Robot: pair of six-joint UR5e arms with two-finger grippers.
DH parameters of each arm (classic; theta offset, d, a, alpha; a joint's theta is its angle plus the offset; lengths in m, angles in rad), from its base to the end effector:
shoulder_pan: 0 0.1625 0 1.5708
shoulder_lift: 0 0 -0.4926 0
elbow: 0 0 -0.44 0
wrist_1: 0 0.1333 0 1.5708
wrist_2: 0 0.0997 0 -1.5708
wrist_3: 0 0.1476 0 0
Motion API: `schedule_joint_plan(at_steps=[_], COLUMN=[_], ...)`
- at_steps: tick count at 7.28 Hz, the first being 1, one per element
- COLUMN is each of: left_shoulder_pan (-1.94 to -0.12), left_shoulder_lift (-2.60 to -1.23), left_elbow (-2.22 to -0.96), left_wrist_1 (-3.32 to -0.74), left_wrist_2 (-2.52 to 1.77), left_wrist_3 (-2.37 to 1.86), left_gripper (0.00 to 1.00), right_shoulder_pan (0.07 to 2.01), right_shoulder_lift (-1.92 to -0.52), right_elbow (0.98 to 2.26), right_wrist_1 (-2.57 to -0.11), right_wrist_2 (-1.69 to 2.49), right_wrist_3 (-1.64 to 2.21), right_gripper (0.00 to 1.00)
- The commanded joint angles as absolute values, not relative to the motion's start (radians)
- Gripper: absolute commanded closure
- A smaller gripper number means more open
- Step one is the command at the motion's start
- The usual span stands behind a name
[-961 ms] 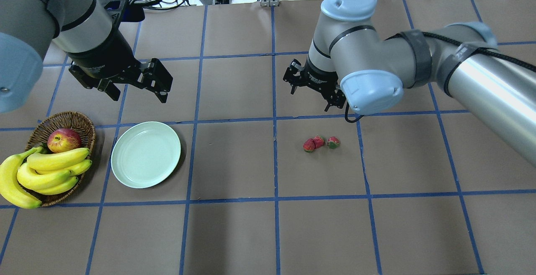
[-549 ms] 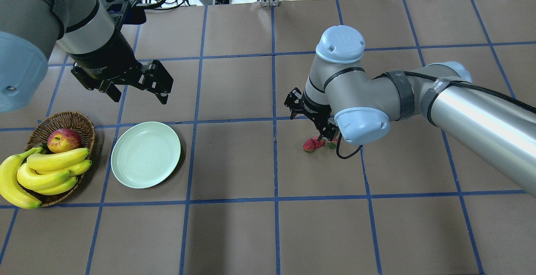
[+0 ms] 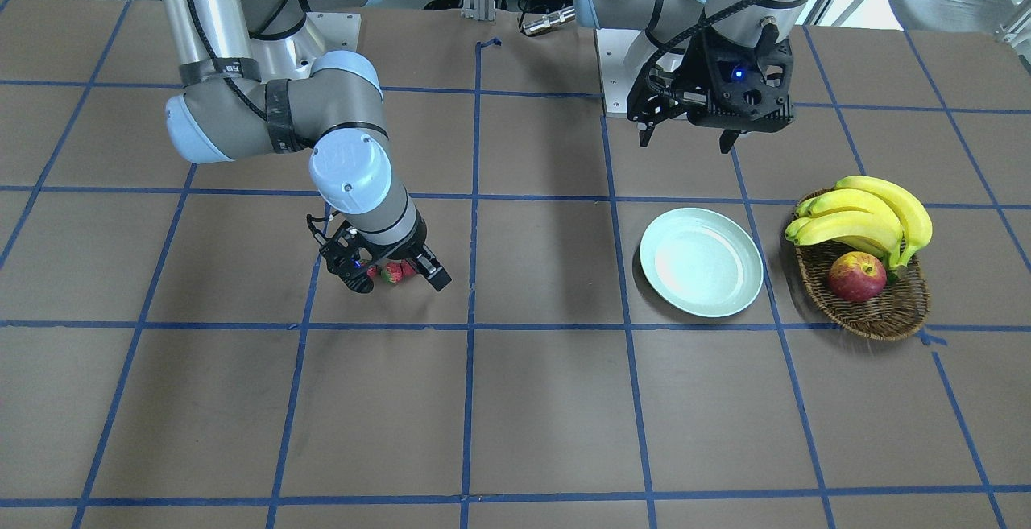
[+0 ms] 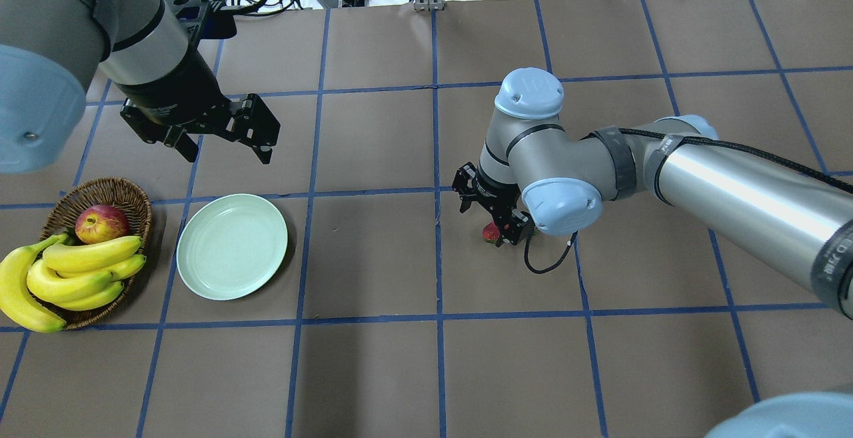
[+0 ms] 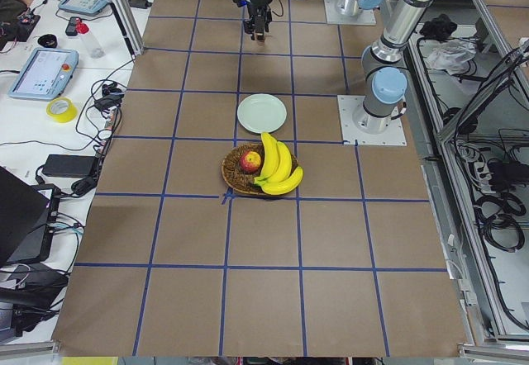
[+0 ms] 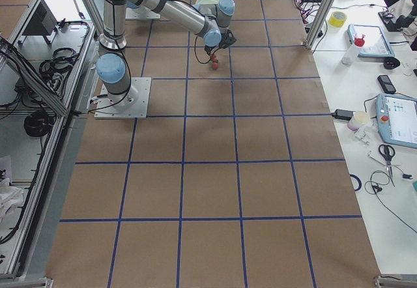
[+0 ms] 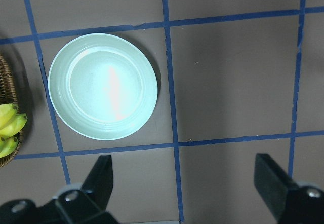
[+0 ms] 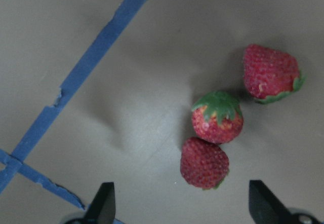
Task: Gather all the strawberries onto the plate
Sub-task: 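Lower the right gripper and close it on one strawberry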
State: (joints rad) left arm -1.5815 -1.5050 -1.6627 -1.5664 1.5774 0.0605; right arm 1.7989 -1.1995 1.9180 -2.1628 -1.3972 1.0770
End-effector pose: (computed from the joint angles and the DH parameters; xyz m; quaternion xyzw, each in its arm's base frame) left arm -0.1377 -0.5025 0.4928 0.0356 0.9993 0.0109 0.0030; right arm 0.2882 -0.5393 0.1751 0.4144 0.9038 0.1026 0.0305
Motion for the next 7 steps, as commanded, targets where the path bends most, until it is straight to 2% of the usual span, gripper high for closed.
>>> schedule_joint_plan(at_steps=[1, 2, 3, 4, 7], left_shoulder_pan=[-1.582, -1.58, -1.575, -1.574, -1.574], left_shoulder_lift=[-1.496, -1.494, -1.493, -1.493, -1.494], left_elbow=[-1.651, -1.651, -1.649, -1.649, -1.655], left_wrist_1=[-1.552, -1.552, -1.552, -1.552, -1.548], left_wrist_2=[1.574, 1.577, 1.588, 1.585, 1.586], left_wrist_3=[0.071, 0.072, 0.074, 0.075, 0.075], left_gripper=[0.0, 0.0, 0.0, 0.0, 0.0], right_shoulder_pan=[1.798, 1.799, 1.799, 1.799, 1.799], right_shoulder_lift=[-1.184, -1.184, -1.184, -1.184, -1.184], right_elbow=[1.924, 1.924, 1.924, 1.924, 1.922], right_wrist_1=[-2.157, -2.155, -2.154, -2.154, -2.149], right_wrist_2=[-1.44, -1.442, -1.443, -1.442, -1.44], right_wrist_3=[1.071, 1.071, 1.071, 1.071, 1.062], right_gripper=[0.07, 0.08, 0.18, 0.32, 0.9])
